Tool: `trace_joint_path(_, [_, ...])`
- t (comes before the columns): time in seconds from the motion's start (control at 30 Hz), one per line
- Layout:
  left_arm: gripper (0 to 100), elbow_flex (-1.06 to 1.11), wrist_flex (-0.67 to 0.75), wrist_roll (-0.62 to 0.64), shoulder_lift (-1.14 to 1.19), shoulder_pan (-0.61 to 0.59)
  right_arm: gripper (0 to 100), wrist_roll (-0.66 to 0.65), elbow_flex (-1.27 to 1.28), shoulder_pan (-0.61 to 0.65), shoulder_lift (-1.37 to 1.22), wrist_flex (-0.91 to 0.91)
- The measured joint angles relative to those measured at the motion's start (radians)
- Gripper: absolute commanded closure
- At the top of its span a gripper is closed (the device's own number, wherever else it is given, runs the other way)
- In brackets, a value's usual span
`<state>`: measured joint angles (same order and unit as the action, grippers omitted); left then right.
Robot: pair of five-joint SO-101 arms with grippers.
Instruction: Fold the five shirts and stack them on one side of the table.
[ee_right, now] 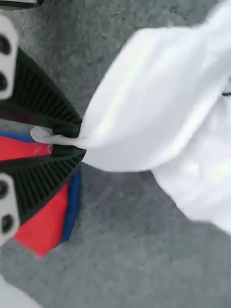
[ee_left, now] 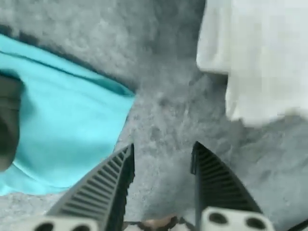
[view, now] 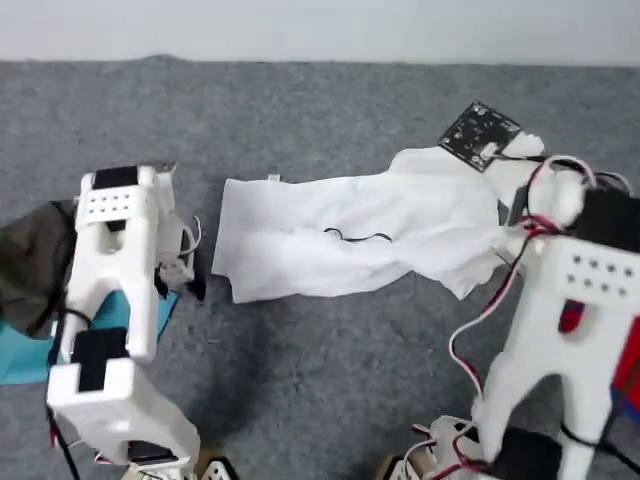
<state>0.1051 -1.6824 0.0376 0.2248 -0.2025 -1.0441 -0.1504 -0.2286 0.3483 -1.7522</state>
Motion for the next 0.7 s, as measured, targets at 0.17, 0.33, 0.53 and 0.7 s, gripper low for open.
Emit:
trace_joint_path(0.17, [73,-0.172,-0.037,0.048,0.046,0.054,98.8,-0.009,0.006,-0.002,0.006,0.005])
trace_joint_path(0.33, [72,-0.199,-0.040,0.051,0.046,0.149,98.8,-0.040,0.061,-0.014,-0.066,0.064])
trace_joint_path(0.53, [73,-0.147,-0.041,-0.066,0.023,0.267,98.8,-0.044,0.061,-0.060,-0.157,0.146])
trace_joint_path(0.7, [73,-0.112,-0.041,-0.190,0.049,0.342,98.8,-0.069,0.063,-0.061,-0.190,0.157])
